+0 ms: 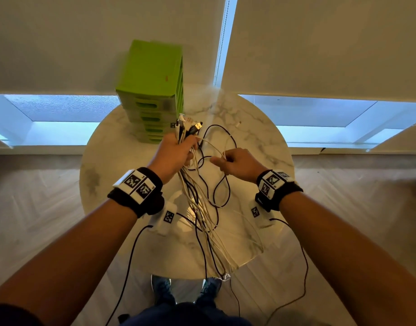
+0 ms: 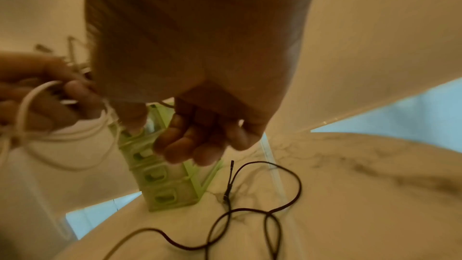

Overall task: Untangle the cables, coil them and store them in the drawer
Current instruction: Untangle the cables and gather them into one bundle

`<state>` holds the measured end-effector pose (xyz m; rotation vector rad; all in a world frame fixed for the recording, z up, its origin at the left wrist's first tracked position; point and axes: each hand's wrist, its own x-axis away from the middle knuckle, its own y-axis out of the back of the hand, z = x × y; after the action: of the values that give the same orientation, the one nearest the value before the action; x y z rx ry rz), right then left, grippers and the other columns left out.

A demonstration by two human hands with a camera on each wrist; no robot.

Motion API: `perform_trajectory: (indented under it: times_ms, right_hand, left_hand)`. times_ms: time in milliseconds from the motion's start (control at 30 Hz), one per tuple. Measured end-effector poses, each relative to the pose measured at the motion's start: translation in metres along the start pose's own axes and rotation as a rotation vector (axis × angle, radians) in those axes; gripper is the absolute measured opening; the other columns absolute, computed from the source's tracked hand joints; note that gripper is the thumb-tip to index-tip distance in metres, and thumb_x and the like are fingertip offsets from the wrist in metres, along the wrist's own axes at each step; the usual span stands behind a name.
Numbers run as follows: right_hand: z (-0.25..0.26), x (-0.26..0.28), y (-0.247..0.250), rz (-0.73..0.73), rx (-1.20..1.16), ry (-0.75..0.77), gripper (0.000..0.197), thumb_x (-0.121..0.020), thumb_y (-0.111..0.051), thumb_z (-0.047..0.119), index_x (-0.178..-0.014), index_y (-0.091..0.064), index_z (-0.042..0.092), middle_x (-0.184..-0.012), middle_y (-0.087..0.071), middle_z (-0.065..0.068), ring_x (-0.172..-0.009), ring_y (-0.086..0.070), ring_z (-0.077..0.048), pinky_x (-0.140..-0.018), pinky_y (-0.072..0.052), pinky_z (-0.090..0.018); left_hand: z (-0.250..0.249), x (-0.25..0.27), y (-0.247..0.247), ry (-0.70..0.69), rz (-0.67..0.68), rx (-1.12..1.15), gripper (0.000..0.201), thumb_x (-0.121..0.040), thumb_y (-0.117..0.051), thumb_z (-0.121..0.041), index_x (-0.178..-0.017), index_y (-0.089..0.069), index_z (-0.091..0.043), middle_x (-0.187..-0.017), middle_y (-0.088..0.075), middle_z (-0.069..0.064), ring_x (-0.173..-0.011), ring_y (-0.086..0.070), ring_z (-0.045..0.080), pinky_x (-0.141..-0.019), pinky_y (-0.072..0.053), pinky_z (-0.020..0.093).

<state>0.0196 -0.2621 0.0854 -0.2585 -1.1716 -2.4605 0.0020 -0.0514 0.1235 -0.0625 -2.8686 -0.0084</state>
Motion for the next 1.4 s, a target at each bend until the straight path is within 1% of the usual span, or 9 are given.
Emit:
perform_trajectory:
  times_ms: [100,267,433,533,667,900,1133,1267,1400]
  right_hand:
    - [-0.009,0.021,0.009,-0.178,0.228,-0.112,0.065,-0.098,-0.034,0.069,-0.062,-0.056,0.02,-0.066,-0.06,0.001,-0.07,-0.062,-0.022,-0.068,-0.049,-0.035]
    - [-0.033,0.067,0.024,-0.512,0.217,-0.141,0.031,-0.097,-0.058,0.046,-0.09,-0.044,0.019,-0.09,-0.054,-0.001,-0.077,-0.052,-0.025,-0.067,-0.041,-0.035]
    - [-0.049,0.133,0.033,-0.427,0.074,0.074,0.029,-0.096,-0.065,0.034,-0.113,-0.051,0.015,-0.098,-0.059,0.004,-0.071,-0.056,-0.017,-0.067,-0.049,-0.029]
    - [-0.059,0.171,0.028,-0.484,0.137,0.018,0.025,-0.105,-0.046,0.037,-0.111,-0.05,0.013,-0.081,-0.058,0.002,-0.064,-0.052,-0.015,-0.06,-0.04,-0.025]
    - [-0.097,0.209,0.014,-0.585,0.222,-0.152,0.03,-0.108,-0.034,0.039,-0.103,-0.051,0.015,-0.073,-0.063,-0.006,-0.058,-0.057,-0.026,-0.055,-0.043,-0.037]
    - [-0.102,0.242,-0.004,-0.613,-0.3,-0.117,0.023,-0.108,-0.04,0.03,-0.116,-0.056,0.015,-0.097,-0.068,0.004,-0.075,-0.06,-0.003,-0.07,-0.05,-0.018]
    - [-0.116,0.239,-0.001,-0.645,0.03,-0.217,0.024,-0.107,-0.039,0.033,-0.102,-0.053,0.013,-0.073,-0.064,-0.002,-0.06,-0.059,-0.021,-0.056,-0.046,-0.035]
    - [-0.179,0.265,0.002,-0.566,0.144,-0.565,0.02,-0.104,-0.04,0.031,-0.091,-0.048,0.018,-0.076,-0.063,-0.007,-0.065,-0.058,-0.028,-0.057,-0.039,-0.032]
    - [-0.228,0.289,-0.007,0.001,0.278,-0.789,0.03,-0.101,-0.047,0.031,-0.115,-0.064,0.01,-0.124,-0.064,-0.015,-0.11,-0.061,-0.035,-0.088,-0.049,-0.038]
  left_hand:
    - [-0.001,0.001,-0.017,0.008,0.052,0.002,0.016,-0.102,-0.055,-0.013,-0.09,-0.061,-0.005,-0.068,-0.043,0.005,-0.046,-0.034,0.008,-0.046,-0.029,0.023]
    - [-0.006,0.007,-0.065,-0.023,0.18,-0.034,0.018,-0.102,-0.06,-0.017,-0.093,-0.065,-0.002,-0.071,-0.055,0.004,-0.047,-0.04,0.01,-0.047,-0.034,0.024]
    - [-0.008,0.017,-0.119,-0.085,0.365,-0.072,0.016,-0.102,-0.061,-0.02,-0.098,-0.065,-0.004,-0.079,-0.061,0.006,-0.05,-0.042,0.012,-0.05,-0.037,0.028]
    - [-0.003,0.027,-0.148,-0.113,0.448,-0.113,0.025,-0.102,-0.06,-0.019,-0.105,-0.065,0.006,-0.08,-0.06,0.01,-0.05,-0.042,0.011,-0.051,-0.035,0.028]
    - [0.005,0.044,-0.177,-0.137,0.58,-0.153,0.013,-0.102,-0.06,-0.015,-0.107,-0.069,-0.007,-0.078,-0.061,0.003,-0.052,-0.042,0.009,-0.049,-0.037,0.025]
    - [0.028,0.056,-0.205,-0.159,0.65,-0.291,0.012,-0.099,-0.063,-0.02,-0.104,-0.073,-0.018,-0.079,-0.066,0.006,-0.055,-0.047,0.014,-0.053,-0.041,0.031]
    - [0.043,0.06,-0.224,-0.16,0.674,-0.344,0.015,-0.098,-0.067,-0.028,-0.11,-0.072,-0.022,-0.08,-0.068,0.005,-0.058,-0.051,0.013,-0.054,-0.046,0.03]
    - [0.042,0.06,-0.227,-0.126,0.682,-0.31,0.021,-0.1,-0.065,-0.023,-0.12,-0.07,-0.016,-0.085,-0.07,-0.002,-0.055,-0.049,0.006,-0.053,-0.043,0.025]
    - [0.043,0.061,-0.229,-0.14,0.687,-0.319,0.02,-0.098,-0.069,-0.027,-0.116,-0.072,-0.021,-0.089,-0.076,-0.005,-0.061,-0.057,0.004,-0.056,-0.045,0.028]
